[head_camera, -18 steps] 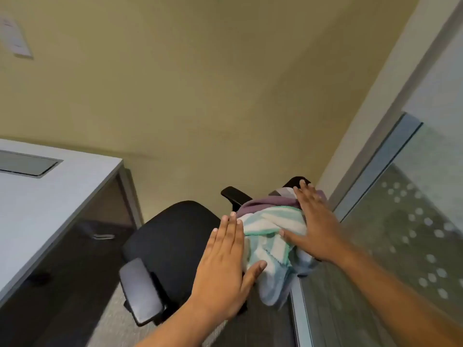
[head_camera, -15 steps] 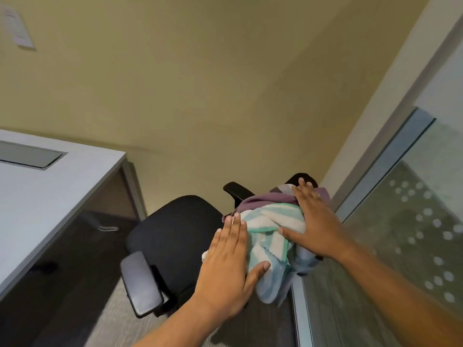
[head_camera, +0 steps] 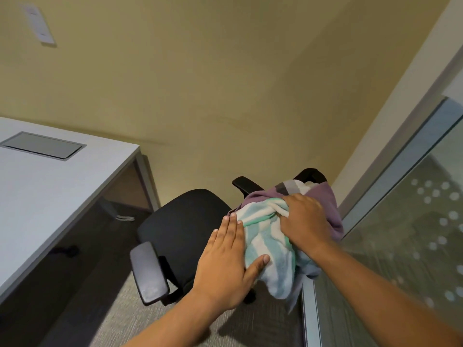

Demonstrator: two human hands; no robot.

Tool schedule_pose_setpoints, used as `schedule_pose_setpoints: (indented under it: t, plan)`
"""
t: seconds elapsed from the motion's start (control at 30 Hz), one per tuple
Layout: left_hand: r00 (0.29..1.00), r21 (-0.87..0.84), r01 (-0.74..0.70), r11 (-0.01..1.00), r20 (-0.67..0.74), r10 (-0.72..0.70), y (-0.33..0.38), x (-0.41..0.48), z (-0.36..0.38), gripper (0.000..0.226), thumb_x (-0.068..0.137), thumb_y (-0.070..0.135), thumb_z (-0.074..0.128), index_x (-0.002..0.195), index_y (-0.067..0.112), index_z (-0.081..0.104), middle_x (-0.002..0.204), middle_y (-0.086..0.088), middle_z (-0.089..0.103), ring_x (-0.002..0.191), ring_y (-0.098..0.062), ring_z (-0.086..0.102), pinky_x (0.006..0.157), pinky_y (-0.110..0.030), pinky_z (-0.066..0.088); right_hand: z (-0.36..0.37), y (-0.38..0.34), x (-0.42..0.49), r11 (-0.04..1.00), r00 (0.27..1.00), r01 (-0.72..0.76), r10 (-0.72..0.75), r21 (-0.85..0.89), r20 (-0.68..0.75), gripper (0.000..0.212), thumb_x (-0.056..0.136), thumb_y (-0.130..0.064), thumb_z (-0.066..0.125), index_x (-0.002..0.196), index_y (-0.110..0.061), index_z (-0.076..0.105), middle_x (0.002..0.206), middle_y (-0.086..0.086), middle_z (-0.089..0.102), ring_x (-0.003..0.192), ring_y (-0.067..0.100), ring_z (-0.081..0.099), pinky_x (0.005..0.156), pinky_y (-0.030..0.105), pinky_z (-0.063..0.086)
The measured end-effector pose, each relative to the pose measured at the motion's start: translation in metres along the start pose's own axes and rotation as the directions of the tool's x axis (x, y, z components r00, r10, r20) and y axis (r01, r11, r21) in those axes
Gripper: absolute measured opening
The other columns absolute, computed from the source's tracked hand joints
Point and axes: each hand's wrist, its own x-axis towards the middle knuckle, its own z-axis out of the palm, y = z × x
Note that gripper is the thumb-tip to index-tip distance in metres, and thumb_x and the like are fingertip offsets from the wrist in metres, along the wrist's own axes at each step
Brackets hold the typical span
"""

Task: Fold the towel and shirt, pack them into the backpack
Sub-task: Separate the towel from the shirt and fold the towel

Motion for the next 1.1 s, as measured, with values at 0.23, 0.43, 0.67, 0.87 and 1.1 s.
schedule_pose_setpoints:
  t: [0.23, 0.43, 0.67, 0.87, 1.1]
  plan:
    - [0.989, -0.278, 0.02, 0.96, -0.136, -0.06, -0.016, -0.008, -0.016, 0.104, 0.082, 0.072, 0.047, 0.152, 0.022, -0.011, 0.15, 0.015, -0.026, 0.144, -0.005, -0.019, 0.12, -0.026, -0.001, -0.014, -0.002, -0.011, 0.936, 0.975, 0.076, 0.004, 0.345, -0.223, 0.036, 0.08, -0.013, 0.049, 0.111, -0.012, 0.068, 0.103, 0.008, 0.07, 0.097, 0.031, 0.062, 0.086, 0.047, 0.049]
    - [0.932, -0.365, -0.094, 0.926, -0.358, -0.047, -0.021, -0.012, -0.066, 0.119, 0.073, 0.06, 0.069, 0.144, 0.039, -0.025, 0.152, 0.024, -0.031, 0.141, 0.008, -0.021, 0.111, -0.014, 0.006, -0.065, -0.056, -0.03, 0.83, 0.842, 0.427, -0.221, 0.358, -0.491, 0.047, 0.076, -0.002, 0.045, 0.118, -0.006, 0.065, 0.117, 0.001, 0.064, 0.113, 0.017, 0.056, 0.104, 0.028, 0.04]
    - [0.86, -0.632, -0.251, 0.733, -0.493, -0.13, -0.029, -0.057, -0.128, 0.072, 0.071, 0.015, 0.063, 0.136, 0.039, 0.043, 0.114, 0.029, 0.063, 0.105, 0.007, 0.06, 0.084, -0.017, 0.047, -0.1, -0.15, -0.049, 0.469, 0.574, 0.81, -0.51, 0.352, -0.64, 0.037, 0.085, -0.004, 0.054, 0.12, -0.005, 0.062, 0.129, 0.011, 0.062, 0.128, 0.027, 0.054, 0.101, 0.049, 0.045]
    - [0.714, -0.852, -0.274, 0.446, -0.491, -0.499, -0.069, -0.128, -0.157, 0.027, 0.09, 0.004, 0.063, 0.095, 0.03, 0.069, 0.086, 0.013, 0.075, 0.075, 0.002, 0.068, 0.062, -0.01, 0.049, -0.098, -0.23, -0.064, 0.296, 0.455, 0.879, -0.755, 0.373, -0.472, 0.086, 0.077, -0.038, 0.082, 0.143, -0.002, 0.039, 0.155, 0.01, 0.037, 0.145, 0.03, 0.031, 0.114, 0.047, 0.033]
    - [0.729, -0.923, -0.342, 0.175, -0.379, -0.57, -0.151, -0.209, -0.179, 0.029, 0.085, 0.036, 0.061, 0.104, 0.015, 0.071, 0.096, -0.01, 0.074, 0.086, -0.023, 0.07, 0.069, -0.028, 0.056, -0.044, -0.326, -0.085, 0.131, 0.37, 0.86, -0.826, 0.493, -0.425, 0.093, 0.08, -0.043, 0.076, 0.153, -0.037, 0.018, 0.164, 0.009, 0.008, 0.146, 0.036, 0.026, 0.101, 0.051, 0.046]
